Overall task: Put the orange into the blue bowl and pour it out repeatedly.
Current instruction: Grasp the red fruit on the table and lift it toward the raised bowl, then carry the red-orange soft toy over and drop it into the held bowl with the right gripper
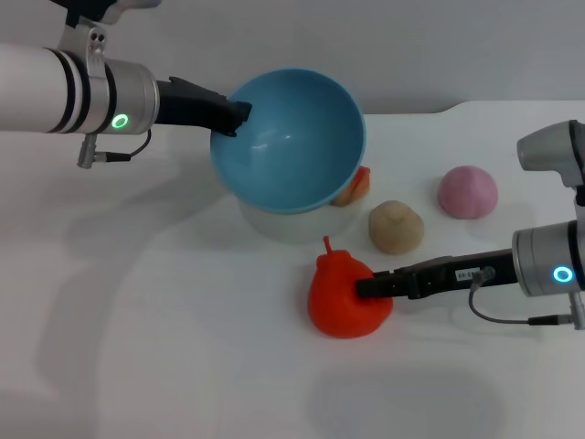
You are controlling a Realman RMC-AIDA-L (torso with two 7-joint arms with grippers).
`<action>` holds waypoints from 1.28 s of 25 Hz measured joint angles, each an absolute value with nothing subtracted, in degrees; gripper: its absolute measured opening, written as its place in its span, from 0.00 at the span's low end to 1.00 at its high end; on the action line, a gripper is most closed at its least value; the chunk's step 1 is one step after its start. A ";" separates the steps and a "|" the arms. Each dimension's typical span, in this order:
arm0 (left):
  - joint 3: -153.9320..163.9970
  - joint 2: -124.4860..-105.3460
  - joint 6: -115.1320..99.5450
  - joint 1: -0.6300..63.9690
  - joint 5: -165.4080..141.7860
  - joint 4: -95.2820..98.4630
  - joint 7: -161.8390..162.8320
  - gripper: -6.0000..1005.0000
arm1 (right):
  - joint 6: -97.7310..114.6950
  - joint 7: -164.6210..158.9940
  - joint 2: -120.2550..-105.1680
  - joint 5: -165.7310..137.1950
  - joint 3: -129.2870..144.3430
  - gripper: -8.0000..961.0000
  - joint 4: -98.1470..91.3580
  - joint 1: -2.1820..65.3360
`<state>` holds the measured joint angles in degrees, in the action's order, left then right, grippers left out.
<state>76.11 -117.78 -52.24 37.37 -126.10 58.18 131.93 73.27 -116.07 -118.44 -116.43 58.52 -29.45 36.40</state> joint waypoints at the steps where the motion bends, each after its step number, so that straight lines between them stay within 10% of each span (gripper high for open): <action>1: 76.11 -117.78 -52.24 37.33 -126.11 58.18 131.78 0.00 | 73.13 -116.04 -118.43 -116.51 58.68 0.51 -29.31 36.57; 12: 76.65 -117.85 -52.29 37.24 -126.11 58.18 131.61 0.01 | 74.74 -112.62 -118.64 -115.88 60.06 0.06 -30.33 36.41; 32: 80.06 -118.03 -63.18 40.45 -126.50 60.60 133.12 0.00 | 103.33 -121.12 -118.10 -104.92 49.06 0.05 -72.88 26.57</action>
